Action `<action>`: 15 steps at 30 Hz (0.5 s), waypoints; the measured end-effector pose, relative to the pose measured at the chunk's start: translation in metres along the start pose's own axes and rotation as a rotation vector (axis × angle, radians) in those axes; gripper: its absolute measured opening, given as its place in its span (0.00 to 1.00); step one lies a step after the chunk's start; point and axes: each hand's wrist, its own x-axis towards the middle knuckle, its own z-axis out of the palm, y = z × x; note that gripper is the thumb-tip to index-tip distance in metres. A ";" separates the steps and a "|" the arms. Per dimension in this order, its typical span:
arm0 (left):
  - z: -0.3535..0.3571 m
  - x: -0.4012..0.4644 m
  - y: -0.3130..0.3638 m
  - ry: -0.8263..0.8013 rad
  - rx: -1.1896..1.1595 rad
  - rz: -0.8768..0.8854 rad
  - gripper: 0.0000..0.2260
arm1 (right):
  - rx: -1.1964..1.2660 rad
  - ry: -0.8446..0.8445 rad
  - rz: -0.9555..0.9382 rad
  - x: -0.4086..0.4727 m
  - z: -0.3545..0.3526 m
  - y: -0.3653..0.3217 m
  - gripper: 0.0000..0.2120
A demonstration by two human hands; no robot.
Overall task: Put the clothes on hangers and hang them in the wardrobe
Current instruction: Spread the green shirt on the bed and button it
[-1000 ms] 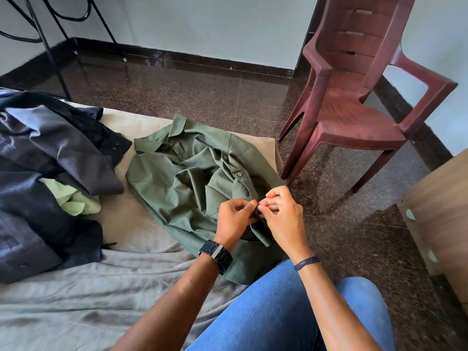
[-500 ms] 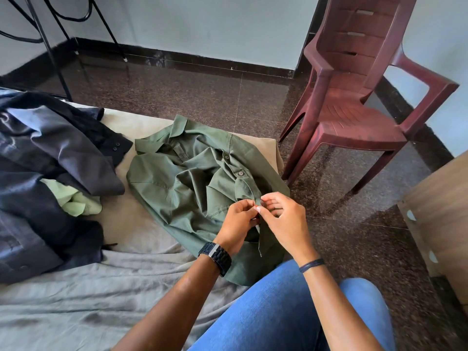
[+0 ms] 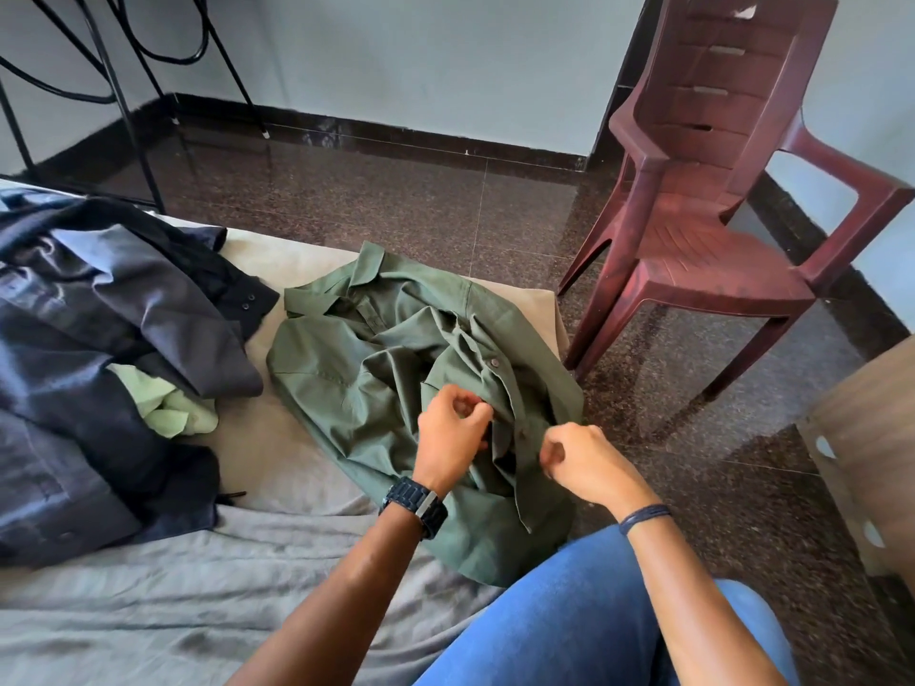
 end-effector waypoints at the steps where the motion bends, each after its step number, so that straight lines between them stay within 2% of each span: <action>1: -0.008 0.007 0.002 0.070 0.049 0.067 0.03 | -0.031 -0.044 0.034 0.003 -0.005 0.000 0.11; 3: -0.023 0.026 0.005 0.161 0.180 0.205 0.05 | -0.022 0.002 0.041 0.012 -0.019 -0.012 0.11; 5: -0.036 0.052 0.008 0.203 0.334 0.278 0.13 | 0.095 0.192 -0.044 0.024 -0.031 -0.033 0.07; 6: -0.042 0.065 0.008 0.199 0.449 0.275 0.18 | 0.157 0.296 -0.117 0.032 -0.035 -0.046 0.03; 8: -0.054 0.092 0.008 0.145 0.750 0.199 0.29 | 0.178 0.390 -0.264 0.052 -0.040 -0.075 0.06; 10: -0.064 0.115 0.003 0.026 0.991 0.111 0.35 | 0.116 0.365 -0.373 0.076 -0.039 -0.100 0.12; 11: -0.068 0.124 -0.001 -0.034 1.079 0.079 0.35 | 0.055 0.335 -0.397 0.089 -0.038 -0.111 0.16; 15: -0.080 0.136 -0.021 -0.203 1.318 0.110 0.22 | -0.239 0.097 -0.411 0.129 -0.028 -0.130 0.28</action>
